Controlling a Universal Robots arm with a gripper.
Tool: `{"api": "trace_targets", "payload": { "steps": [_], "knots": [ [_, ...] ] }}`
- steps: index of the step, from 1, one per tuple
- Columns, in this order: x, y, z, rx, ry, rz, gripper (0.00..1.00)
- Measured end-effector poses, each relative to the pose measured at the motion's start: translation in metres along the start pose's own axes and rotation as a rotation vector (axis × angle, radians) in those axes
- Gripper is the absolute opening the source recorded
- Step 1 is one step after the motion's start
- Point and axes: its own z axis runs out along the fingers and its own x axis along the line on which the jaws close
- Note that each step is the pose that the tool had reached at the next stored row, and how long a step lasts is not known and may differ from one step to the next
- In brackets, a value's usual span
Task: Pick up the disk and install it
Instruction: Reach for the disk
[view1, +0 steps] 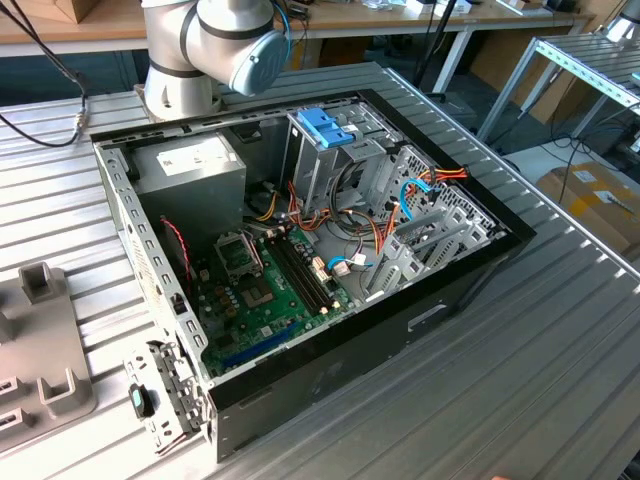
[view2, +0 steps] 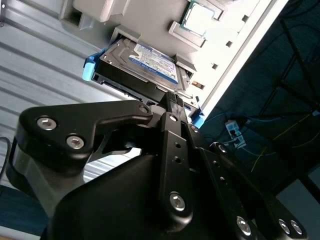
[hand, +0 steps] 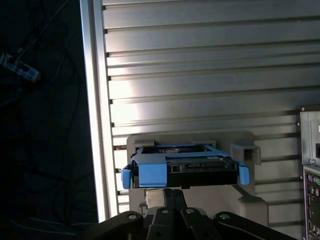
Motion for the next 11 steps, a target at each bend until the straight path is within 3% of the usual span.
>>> {"api": "trace_targets", "payload": {
  "steps": [7, 11],
  "knots": [
    [0.0054, 0.0006, 0.0036, 0.0003, -0.0002, 0.000, 0.11],
    [0.0072, 0.0045, 0.0067, 0.0008, -0.0001, 0.000, 0.11]
  ]
}}
